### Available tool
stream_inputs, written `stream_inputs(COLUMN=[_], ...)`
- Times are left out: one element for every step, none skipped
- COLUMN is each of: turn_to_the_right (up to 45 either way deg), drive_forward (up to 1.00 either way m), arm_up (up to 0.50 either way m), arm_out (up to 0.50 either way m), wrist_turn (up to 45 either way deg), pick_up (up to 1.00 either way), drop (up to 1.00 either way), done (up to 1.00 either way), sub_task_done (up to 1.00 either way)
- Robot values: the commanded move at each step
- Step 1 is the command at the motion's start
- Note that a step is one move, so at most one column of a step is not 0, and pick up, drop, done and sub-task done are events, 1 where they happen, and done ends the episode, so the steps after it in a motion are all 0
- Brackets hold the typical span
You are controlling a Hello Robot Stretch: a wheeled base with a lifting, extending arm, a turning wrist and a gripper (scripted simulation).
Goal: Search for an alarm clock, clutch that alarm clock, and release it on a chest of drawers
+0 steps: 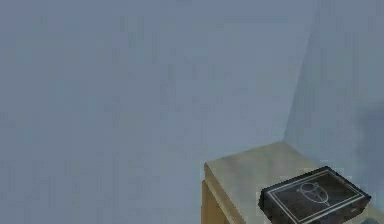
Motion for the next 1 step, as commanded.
stream_inputs(turn_to_the_right=[0.0], drive_forward=[0.0], arm_up=[0.0], arm_out=[0.0], wrist_turn=[0.0], pick_up=[0.0], drop=[0.0], done=[1.0], sub_task_done=[0.0])
